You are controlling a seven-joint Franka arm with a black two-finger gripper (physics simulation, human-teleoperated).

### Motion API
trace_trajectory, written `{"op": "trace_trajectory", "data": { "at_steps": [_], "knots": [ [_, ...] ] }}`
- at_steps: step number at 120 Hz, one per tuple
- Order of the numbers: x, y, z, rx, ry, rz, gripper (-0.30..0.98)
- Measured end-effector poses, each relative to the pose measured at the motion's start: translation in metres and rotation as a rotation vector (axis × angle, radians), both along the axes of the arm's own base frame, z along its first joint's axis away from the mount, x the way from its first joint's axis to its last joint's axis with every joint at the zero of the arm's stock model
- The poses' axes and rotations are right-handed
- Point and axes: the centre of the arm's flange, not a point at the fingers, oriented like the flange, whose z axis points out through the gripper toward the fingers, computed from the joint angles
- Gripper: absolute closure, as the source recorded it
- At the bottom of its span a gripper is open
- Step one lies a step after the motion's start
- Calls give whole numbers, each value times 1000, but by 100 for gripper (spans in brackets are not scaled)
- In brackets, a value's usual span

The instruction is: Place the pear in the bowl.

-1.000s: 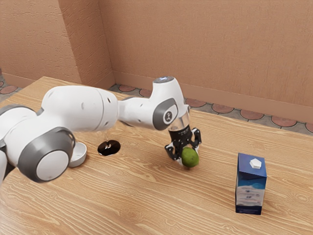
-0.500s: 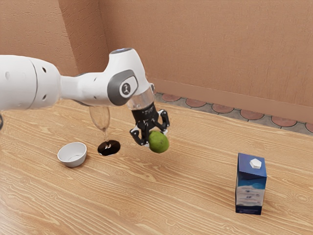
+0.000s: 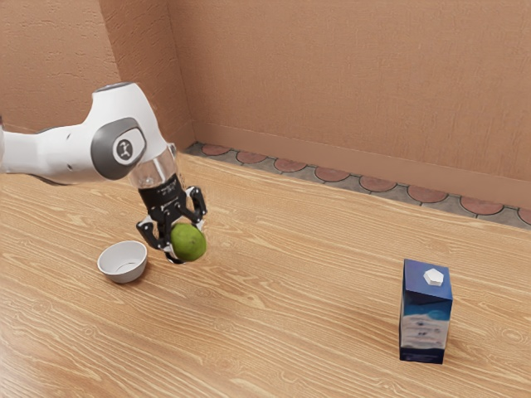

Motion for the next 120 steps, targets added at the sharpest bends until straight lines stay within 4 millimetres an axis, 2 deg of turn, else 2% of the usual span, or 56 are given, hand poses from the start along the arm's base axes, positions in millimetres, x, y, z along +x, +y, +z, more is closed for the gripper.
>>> {"op": "trace_trajectory", "data": {
  "at_steps": [28, 43, 52, 58, 70, 77, 96, 120],
  "knots": [
    [-5, 79, -3, 51, 8, 110, 34],
    [-3, 124, -14, 91, 29, 183, 33],
    [-3, 145, -22, 109, 46, 217, 33],
    [1, 148, -27, 121, 54, 220, 33],
    [10, 128, -40, 140, 66, 182, 33],
    [12, 125, -47, 148, 71, 177, 33],
    [11, 156, -61, 169, 82, 232, 33],
    [16, 182, -66, 193, 77, 273, 33]
  ]
}}
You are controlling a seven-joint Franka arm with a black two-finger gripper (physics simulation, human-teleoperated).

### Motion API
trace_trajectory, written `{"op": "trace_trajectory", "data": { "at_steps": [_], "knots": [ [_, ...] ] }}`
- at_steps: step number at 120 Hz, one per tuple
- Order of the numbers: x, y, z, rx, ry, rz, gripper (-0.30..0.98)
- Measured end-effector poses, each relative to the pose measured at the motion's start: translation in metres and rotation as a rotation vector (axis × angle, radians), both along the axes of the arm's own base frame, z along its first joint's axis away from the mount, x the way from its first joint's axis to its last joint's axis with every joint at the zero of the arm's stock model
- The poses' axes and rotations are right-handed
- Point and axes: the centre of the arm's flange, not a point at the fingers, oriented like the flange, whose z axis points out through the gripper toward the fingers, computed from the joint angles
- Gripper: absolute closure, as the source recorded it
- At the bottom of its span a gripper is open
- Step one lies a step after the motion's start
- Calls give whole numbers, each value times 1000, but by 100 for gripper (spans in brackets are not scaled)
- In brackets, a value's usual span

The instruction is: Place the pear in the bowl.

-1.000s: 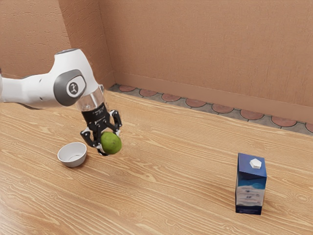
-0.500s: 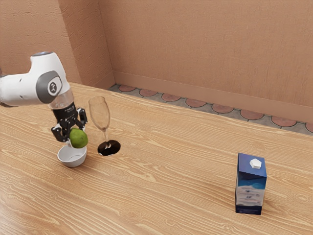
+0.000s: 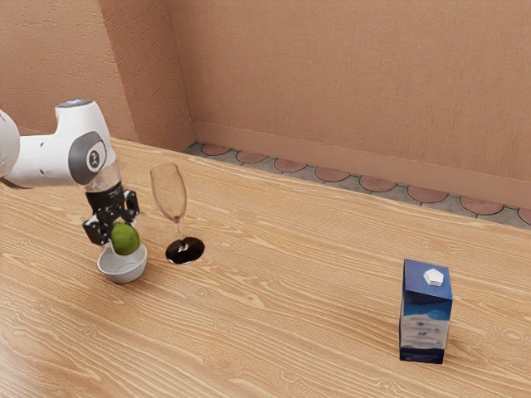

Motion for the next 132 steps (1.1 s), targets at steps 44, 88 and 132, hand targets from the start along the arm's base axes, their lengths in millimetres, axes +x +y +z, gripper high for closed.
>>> {"op": "trace_trajectory", "data": {
  "at_steps": [44, 88, 132],
  "knots": [
    [10, 21, -14, 37, -18, 29, 19],
    [1, 12, 27, -2, -31, -79, 5],
    [48, -77, 233, 85, -150, -837, 3]
  ]
}}
